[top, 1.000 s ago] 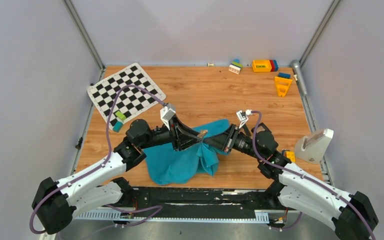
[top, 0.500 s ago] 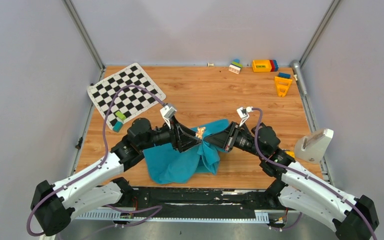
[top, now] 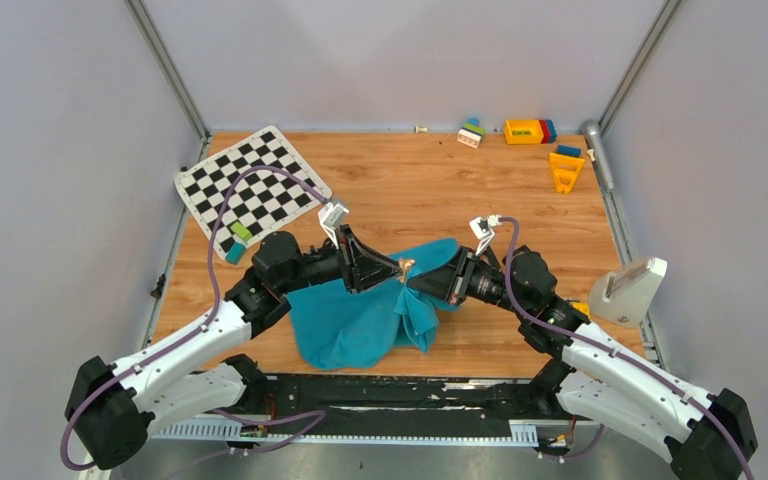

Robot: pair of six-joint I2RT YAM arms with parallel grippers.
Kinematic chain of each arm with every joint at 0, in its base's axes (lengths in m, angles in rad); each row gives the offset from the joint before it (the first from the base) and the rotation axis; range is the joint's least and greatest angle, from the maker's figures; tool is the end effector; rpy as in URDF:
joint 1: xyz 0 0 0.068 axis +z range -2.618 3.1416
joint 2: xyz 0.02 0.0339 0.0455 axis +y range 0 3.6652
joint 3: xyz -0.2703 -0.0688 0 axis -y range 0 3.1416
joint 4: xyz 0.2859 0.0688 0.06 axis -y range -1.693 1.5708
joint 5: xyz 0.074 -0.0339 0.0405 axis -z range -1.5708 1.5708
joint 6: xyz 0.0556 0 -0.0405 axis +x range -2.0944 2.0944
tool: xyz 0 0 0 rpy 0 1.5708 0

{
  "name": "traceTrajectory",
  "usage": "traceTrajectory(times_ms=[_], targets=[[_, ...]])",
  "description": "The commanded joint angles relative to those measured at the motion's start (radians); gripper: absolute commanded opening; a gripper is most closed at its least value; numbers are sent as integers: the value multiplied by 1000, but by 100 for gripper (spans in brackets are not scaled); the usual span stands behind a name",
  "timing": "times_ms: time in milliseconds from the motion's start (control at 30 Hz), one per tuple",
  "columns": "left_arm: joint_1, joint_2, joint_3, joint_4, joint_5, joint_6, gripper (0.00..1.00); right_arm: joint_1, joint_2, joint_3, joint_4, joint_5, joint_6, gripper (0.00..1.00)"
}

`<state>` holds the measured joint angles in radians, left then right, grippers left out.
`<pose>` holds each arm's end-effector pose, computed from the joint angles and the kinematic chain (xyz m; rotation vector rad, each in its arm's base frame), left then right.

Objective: Remove the brooch from the garment
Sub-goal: Remove the brooch from the clothes.

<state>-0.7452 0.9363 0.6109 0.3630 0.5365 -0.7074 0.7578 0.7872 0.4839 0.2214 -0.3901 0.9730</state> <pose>0.1803 -0.2050 0.3012 0.5155 1.6849 -1.5166 0.1634 0.1837 0.2666 -0.1393 1.9202 1.5712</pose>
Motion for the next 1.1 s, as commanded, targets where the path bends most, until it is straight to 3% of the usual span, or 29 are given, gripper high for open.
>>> traceTrajectory(times_ms=[0, 300, 367, 433, 600, 667, 733, 900, 1067], targets=[[-3, 9, 37, 25, 40, -11, 36, 3, -4, 57, 55, -16, -11, 0], [-3, 39, 47, -5, 55, 0, 30, 3, -8, 61, 62, -27, -15, 0], [-3, 36, 47, -9, 48, 5, 12, 3, -9, 59, 61, -26, -15, 0], [-3, 28, 43, -11, 37, 6, 1, 3, -11, 58, 60, -26, -15, 0], [-3, 25, 44, -25, 37, 9, 0, 3, -21, 55, 58, -20, -14, 2], [-4, 19, 39, -27, 29, 9, 0, 3, -28, 52, 56, -17, -13, 13], [-3, 4, 30, -22, 10, 5, 0, 3, -37, 46, 51, -5, -15, 36], [-3, -43, 2, 7, -37, -32, 0, 3, -96, -6, 87, 40, -11, 49], [-4, -52, -53, 139, -37, -133, 0, 3, -155, -59, 144, 85, 5, 62]])
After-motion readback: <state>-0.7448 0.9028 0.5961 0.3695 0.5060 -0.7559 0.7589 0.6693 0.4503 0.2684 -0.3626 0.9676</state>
